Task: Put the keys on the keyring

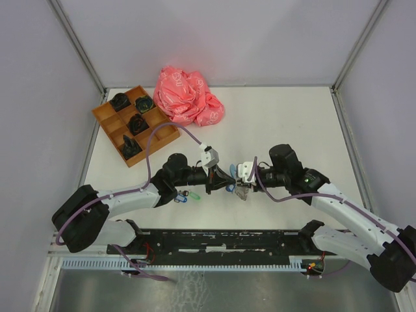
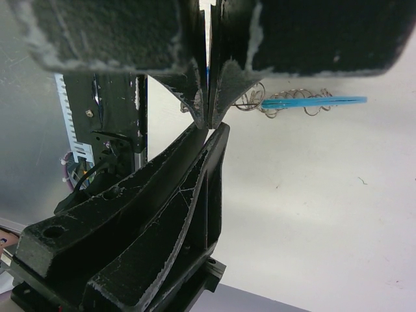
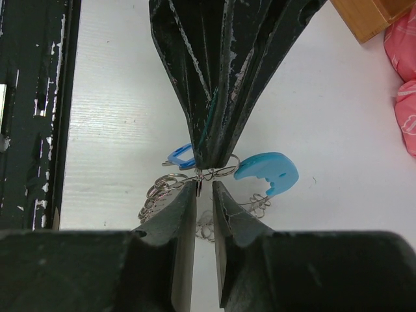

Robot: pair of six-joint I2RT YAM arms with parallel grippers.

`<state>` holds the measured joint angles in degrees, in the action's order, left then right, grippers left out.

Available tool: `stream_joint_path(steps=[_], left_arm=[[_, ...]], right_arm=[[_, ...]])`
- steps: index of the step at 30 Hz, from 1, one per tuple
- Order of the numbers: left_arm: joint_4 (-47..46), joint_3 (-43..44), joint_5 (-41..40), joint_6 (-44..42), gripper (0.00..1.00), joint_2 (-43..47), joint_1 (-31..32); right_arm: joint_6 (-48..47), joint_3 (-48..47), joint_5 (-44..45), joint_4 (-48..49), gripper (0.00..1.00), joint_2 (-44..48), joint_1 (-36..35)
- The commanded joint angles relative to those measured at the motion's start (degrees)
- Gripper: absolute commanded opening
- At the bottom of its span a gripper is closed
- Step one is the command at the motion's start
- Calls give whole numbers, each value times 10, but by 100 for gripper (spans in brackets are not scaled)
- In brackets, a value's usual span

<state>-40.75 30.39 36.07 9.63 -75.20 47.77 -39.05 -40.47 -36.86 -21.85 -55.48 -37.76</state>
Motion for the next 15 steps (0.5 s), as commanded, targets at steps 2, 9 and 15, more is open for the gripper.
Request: stream_joint_path(steps=[2, 9, 15], left_arm=[[-25, 27, 2, -21, 3, 14, 4], [-23, 23, -2, -20, 3, 20, 4], [3, 5, -44, -19, 3, 44, 3]], right_arm=[[10, 0, -7, 20, 21, -5, 0], [20, 0, -11, 28, 3, -5, -1], [49, 7, 6, 59, 1, 22, 0]])
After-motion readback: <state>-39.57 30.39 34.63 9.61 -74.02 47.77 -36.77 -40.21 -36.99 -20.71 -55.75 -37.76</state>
